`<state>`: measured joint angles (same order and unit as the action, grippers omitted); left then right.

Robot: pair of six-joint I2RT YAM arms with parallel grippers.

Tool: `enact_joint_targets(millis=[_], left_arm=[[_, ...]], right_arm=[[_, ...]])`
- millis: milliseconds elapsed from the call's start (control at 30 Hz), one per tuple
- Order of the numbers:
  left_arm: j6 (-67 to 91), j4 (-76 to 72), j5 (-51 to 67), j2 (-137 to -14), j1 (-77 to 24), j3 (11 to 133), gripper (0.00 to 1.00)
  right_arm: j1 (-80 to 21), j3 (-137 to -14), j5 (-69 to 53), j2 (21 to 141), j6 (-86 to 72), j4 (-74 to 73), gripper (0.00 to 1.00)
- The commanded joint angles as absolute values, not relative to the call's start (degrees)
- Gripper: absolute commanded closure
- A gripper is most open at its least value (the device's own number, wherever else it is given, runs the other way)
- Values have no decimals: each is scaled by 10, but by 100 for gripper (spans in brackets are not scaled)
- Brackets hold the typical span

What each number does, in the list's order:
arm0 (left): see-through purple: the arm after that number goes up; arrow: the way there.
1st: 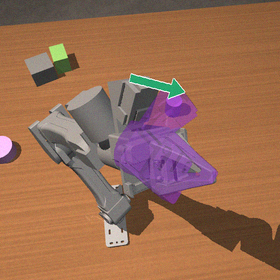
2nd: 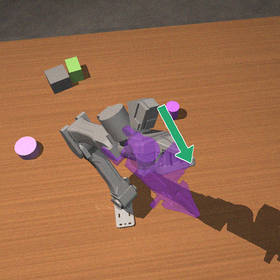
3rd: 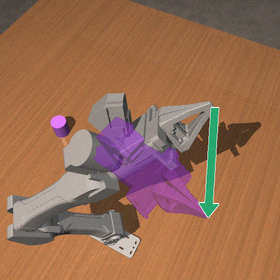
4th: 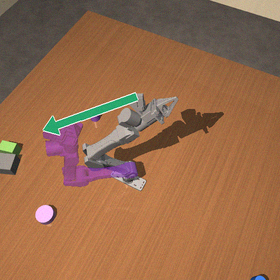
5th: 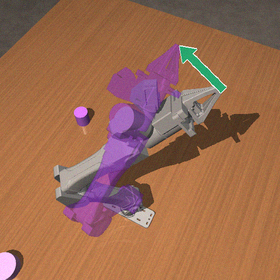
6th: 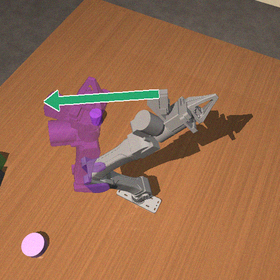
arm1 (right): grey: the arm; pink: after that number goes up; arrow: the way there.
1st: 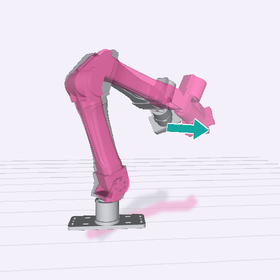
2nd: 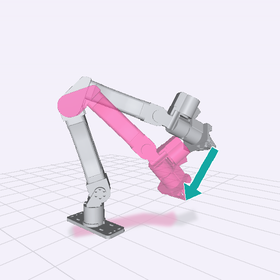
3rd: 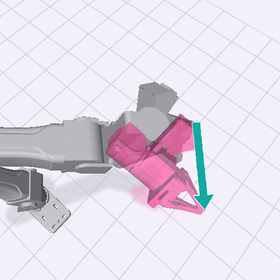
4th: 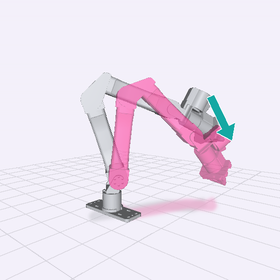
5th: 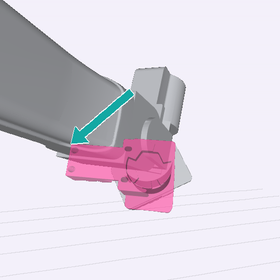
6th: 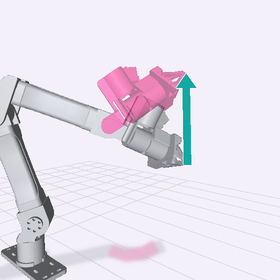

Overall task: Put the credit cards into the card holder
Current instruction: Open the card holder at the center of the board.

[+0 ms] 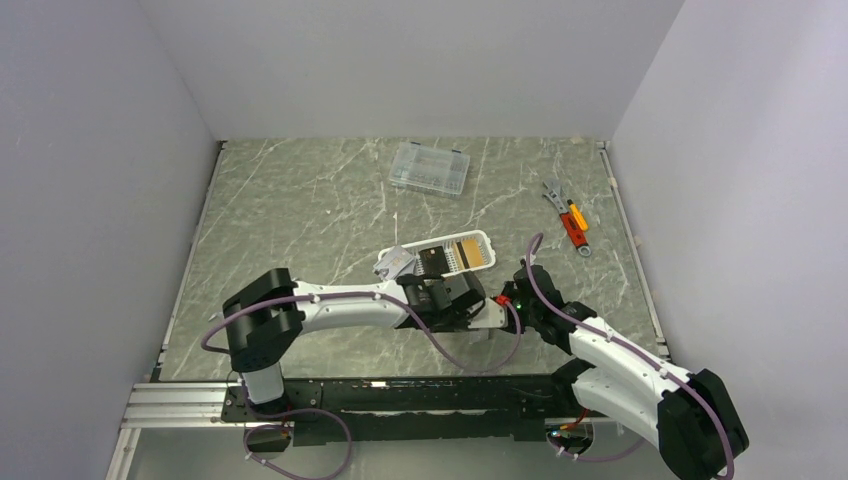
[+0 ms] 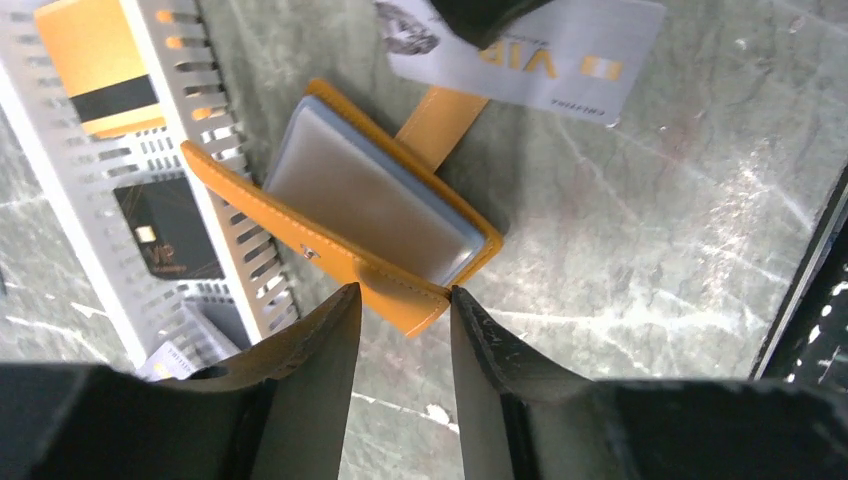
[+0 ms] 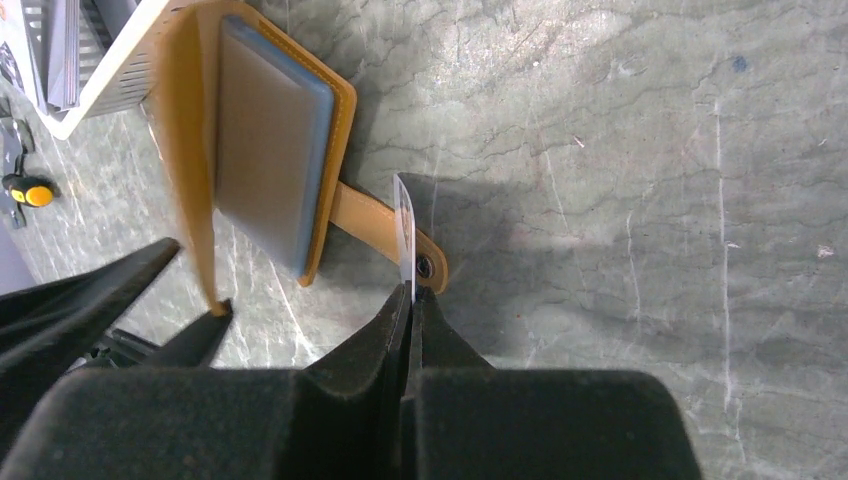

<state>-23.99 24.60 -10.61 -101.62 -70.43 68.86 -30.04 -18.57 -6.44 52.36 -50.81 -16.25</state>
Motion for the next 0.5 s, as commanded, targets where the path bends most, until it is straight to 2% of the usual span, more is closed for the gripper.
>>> enact_joint_targets(millis=[0,167,367,467], left_arm=[[-203,285,-89,-973,-673,719,60],[-200,286,-87,-972,-656,725,71],[-177,318,-41,-981,-624,742,100],[-165,328,-17,-992,-617,746,100]], right_arm=[[-301,-169,-49,528,-506,-219,100],[-301,-168,-50,523,-508,-222,100],[-301,-166,-50,506,-512,-230,100],[-301,-165,-52,497,-512,-234,100]])
